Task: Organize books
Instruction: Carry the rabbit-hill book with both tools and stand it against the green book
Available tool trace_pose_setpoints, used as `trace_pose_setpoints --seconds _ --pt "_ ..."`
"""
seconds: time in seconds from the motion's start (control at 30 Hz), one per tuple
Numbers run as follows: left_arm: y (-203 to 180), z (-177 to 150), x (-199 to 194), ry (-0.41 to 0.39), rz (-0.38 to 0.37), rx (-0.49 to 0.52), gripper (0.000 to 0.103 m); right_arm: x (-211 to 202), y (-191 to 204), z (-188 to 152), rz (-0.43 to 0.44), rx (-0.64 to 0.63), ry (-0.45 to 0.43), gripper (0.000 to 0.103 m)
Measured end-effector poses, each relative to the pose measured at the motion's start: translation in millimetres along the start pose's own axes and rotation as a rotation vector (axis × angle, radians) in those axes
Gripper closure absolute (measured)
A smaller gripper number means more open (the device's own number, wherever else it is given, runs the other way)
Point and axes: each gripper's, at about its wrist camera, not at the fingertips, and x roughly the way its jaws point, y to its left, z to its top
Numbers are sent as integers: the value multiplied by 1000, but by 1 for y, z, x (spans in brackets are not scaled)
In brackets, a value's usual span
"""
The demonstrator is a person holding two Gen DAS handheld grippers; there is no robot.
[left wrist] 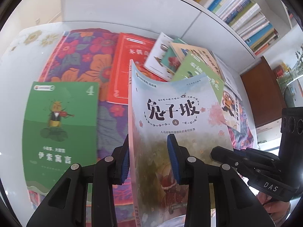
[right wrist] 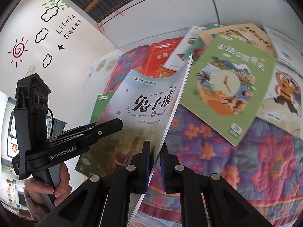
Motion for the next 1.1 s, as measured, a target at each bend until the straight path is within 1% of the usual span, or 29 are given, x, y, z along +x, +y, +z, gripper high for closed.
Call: trace_pose_setpoints --seconds 0.2,0.5,0.73,0.9,1.1 --pt "25 2 -9 -13 16 -32 71 16 27 8 11 -40 13 93" --pt "66 5 -22 -42 34 -82 71 45 56 17 33 -80 42 93" --pt "97 6 -32 -63 54 -114 71 64 85 19 44 -112 19 92" --pt "122 4 -38 -79 69 -147 71 80 100 21 73 -109 24 92" --pt "146 -2 -42 -86 91 -185 71 96 120 22 82 -134 28 92"
